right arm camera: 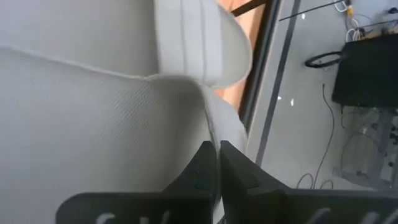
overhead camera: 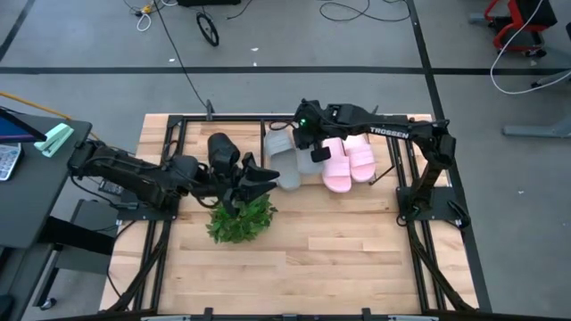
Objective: Pick and place slides into the shelf
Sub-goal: Put the gray slide on the shelf, then return to Home Position
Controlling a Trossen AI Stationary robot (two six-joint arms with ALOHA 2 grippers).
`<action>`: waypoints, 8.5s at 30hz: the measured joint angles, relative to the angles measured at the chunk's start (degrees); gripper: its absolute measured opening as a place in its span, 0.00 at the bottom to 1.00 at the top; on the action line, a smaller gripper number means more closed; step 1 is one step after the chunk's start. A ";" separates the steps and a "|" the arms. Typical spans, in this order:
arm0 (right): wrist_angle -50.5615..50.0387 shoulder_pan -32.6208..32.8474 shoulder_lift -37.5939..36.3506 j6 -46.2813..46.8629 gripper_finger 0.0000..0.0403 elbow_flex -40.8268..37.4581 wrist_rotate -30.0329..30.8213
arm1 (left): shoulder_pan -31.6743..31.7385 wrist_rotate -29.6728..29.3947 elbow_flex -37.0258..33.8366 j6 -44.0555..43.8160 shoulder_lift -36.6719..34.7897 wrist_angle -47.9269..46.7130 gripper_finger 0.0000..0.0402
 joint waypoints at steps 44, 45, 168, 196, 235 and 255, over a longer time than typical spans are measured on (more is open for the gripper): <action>7.06 -1.00 0.00 -0.68 0.02 -5.73 0.86 | -1.40 -24.49 11.01 -5.09 0.20 -67.06 0.17; 7.07 -1.09 0.00 -0.66 0.02 -5.73 0.47 | -1.38 -24.48 10.99 -5.10 0.21 -67.62 0.17; -17.09 29.54 -30.60 50.53 0.01 -15.48 5.65 | 0.20 -9.21 10.93 22.30 2.82 -54.16 0.05; -27.76 46.56 -51.91 91.58 0.00 -26.43 16.91 | 2.33 -9.63 -15.77 15.20 -26.41 -38.74 0.04; 40.73 21.99 -53.20 72.65 0.00 -51.65 -11.29 | 12.20 1.55 -40.44 14.27 -63.69 -40.40 0.01; 38.97 21.75 -53.20 80.18 0.00 -51.65 -11.10 | 12.15 11.14 -44.04 16.84 -71.10 -40.85 0.01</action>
